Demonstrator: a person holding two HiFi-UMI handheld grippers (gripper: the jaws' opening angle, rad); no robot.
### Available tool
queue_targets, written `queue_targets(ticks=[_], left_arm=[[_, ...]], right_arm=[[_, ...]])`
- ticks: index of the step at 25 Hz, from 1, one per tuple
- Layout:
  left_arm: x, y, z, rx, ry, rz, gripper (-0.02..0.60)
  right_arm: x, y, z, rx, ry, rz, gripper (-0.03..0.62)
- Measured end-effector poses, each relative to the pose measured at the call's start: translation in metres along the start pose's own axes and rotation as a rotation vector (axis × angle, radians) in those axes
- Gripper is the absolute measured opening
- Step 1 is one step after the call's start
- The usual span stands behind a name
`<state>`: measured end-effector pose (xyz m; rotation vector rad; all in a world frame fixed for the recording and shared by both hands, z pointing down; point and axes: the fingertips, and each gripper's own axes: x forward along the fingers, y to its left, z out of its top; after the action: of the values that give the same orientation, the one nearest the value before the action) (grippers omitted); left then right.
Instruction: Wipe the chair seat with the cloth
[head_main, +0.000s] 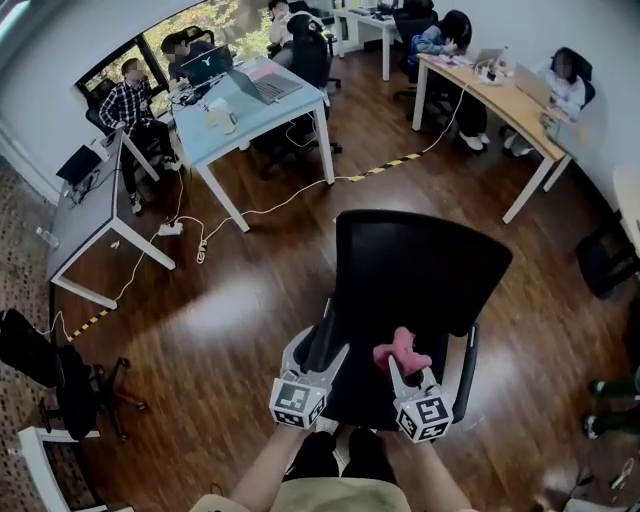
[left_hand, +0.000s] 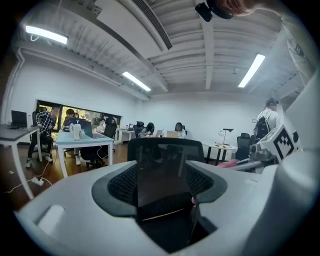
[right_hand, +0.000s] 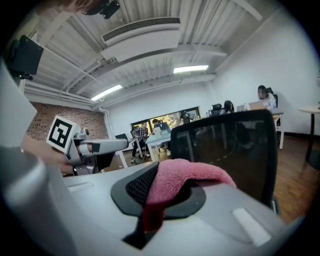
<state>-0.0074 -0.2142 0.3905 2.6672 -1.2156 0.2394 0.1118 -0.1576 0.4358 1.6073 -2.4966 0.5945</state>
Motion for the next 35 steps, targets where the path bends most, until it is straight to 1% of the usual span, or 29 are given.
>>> queue_targets(ticks=[3,6,8,11,13,14,17,20,23,25,28,30,32,33,35], left_arm=[[0.029,0.01,-0.027,-0.022,0.033,-0.029,0.276],[0.051,0.014,-0.06,-0.038,0.076,-0.065,0.279],[0.064,0.023,-0.072,-0.037,0.082,-0.076,0.279],[0.091,0.048,-0.089,-0.041,0.085,-0.066,0.282],[0.101,0.059,-0.108,-0.056,0.114,-0.071,0.287],[0.103,0.061,-0.118,-0.064,0.134,-0.081,0.291],[0.109,0.071,-0.143,-0.064,0.205,-0.086,0.305],[0.119,0.075,-0.162,-0.034,0.27,-0.067,0.301],[0.119,0.079,-0.173,-0.026,0.283,-0.073,0.298],[0.117,0.083,-0.179,-0.02,0.291,-0.08,0.296],[0.113,0.091,-0.183,-0.023,0.292,-0.076,0.298],[0.116,0.094,-0.187,-0.017,0.29,-0.077,0.295],[0.124,0.087,-0.194,-0.012,0.298,-0.095,0.295],[0.128,0.082,-0.198,-0.012,0.301,-0.105,0.293],[0.133,0.074,-0.203,-0.017,0.304,-0.121,0.291]], right_arm=[[0.036,-0.012,-0.054,0.024,0.141,0.014,0.017],[0.066,-0.017,-0.105,0.05,0.217,0.029,0.017],[0.088,-0.022,-0.131,0.09,0.227,0.054,0.017],[0.135,-0.041,-0.155,0.194,0.2,0.087,0.017],[0.161,-0.054,-0.18,0.254,0.205,0.084,0.02],[0.173,-0.058,-0.196,0.259,0.218,0.088,0.02],[0.213,-0.06,-0.24,0.207,0.286,0.127,0.02],[0.248,-0.069,-0.271,0.151,0.329,0.128,0.02],[0.289,-0.064,-0.297,0.123,0.354,0.139,0.02],[0.314,-0.058,-0.316,0.086,0.379,0.15,0.02],[0.336,-0.059,-0.341,0.007,0.45,0.135,0.02],[0.336,-0.074,-0.355,-0.072,0.491,0.116,0.018],[0.318,-0.106,-0.362,-0.166,0.513,0.076,0.018],[0.302,-0.128,-0.363,-0.205,0.53,0.031,0.018],[0.259,-0.181,-0.364,-0.23,0.569,-0.114,0.018]])
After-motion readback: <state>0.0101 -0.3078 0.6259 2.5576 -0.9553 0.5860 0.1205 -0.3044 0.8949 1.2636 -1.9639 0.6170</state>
